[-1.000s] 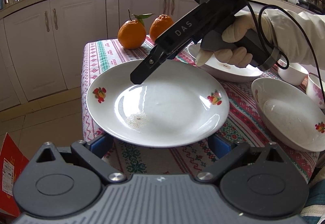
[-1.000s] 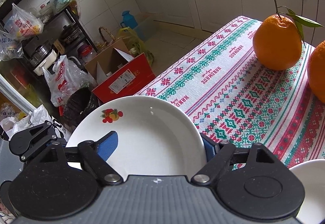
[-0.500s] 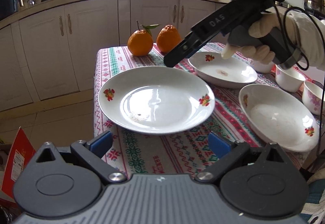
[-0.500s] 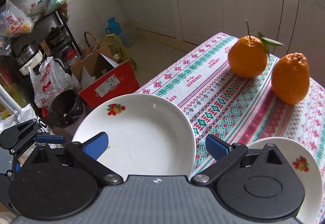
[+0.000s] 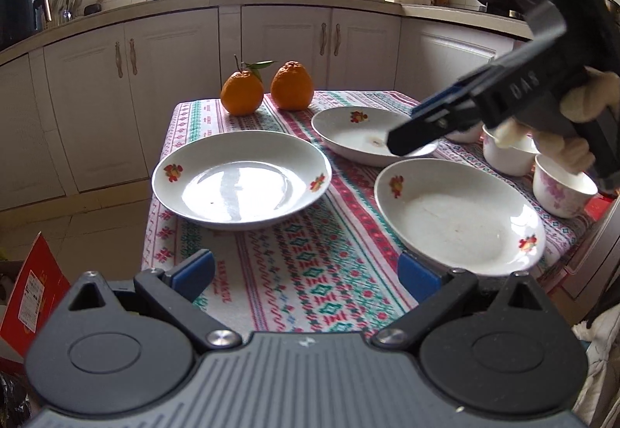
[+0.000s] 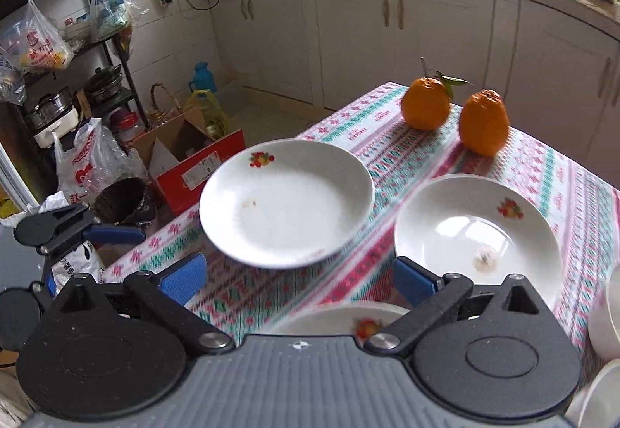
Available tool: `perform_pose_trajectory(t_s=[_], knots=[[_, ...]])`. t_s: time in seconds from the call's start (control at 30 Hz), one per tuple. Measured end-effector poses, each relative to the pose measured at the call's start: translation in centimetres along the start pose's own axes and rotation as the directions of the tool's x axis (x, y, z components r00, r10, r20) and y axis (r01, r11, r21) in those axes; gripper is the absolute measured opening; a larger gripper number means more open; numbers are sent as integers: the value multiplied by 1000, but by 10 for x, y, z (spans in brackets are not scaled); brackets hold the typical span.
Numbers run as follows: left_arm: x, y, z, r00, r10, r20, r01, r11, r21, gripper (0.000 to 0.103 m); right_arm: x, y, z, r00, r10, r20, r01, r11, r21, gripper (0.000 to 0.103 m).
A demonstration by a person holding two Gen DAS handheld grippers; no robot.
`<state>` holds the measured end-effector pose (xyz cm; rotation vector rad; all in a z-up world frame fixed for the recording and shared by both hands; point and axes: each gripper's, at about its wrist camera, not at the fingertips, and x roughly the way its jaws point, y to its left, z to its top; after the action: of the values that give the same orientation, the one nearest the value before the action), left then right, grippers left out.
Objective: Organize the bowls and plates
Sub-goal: 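Carry the plate with the right gripper toward another white flowered plate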
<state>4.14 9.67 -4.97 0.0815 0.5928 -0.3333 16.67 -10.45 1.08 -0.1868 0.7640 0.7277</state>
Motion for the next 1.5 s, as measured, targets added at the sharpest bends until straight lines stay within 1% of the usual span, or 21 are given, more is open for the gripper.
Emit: perform_pose_trajectory(t_s=[0.2, 0.33, 0.5, 0.6, 0.73, 0.83, 1.13, 1.23, 1.37, 1.5], knots=[[-3, -19, -6, 1000, -14, -5, 14, 1000, 15, 100, -32, 0, -49, 997, -69, 47, 65, 996, 67, 103], [-2, -31, -6, 999, -33, -4, 33, 999, 30, 100, -47, -2, -76, 992, -112, 50, 106, 987, 120, 103], [5, -46, -8, 997, -68, -26, 70, 994, 85, 100, -57, -12, -97, 988, -151, 33, 142, 972, 188, 103], [8, -53, -10, 995, -93, -37, 97, 988, 118, 100, -60, -21, -105, 988, -151, 40, 137, 961, 240, 103], [19, -59, -12, 990, -127, -62, 134, 981, 138, 100, -58, -30, -108, 986, -163, 25, 150, 949, 276, 103], [27, -64, -13, 985, -152, -77, 163, 974, 160, 100, -55, -36, -109, 988, -151, 13, 141, 944, 299, 103], [50, -67, -9, 968, -226, -107, 242, 953, 183, 100, -39, -53, -104, 991, -127, -32, 131, 937, 325, 103], [57, -67, -8, 963, -241, -122, 261, 946, 192, 100, -33, -58, -101, 992, -116, -47, 125, 938, 324, 103], [66, -67, -7, 957, -254, -143, 279, 940, 196, 100, -26, -63, -96, 990, -123, -65, 137, 942, 305, 103], [68, -66, -7, 953, -265, -143, 291, 935, 205, 101, -17, -68, -87, 990, -108, -92, 130, 951, 281, 102]])
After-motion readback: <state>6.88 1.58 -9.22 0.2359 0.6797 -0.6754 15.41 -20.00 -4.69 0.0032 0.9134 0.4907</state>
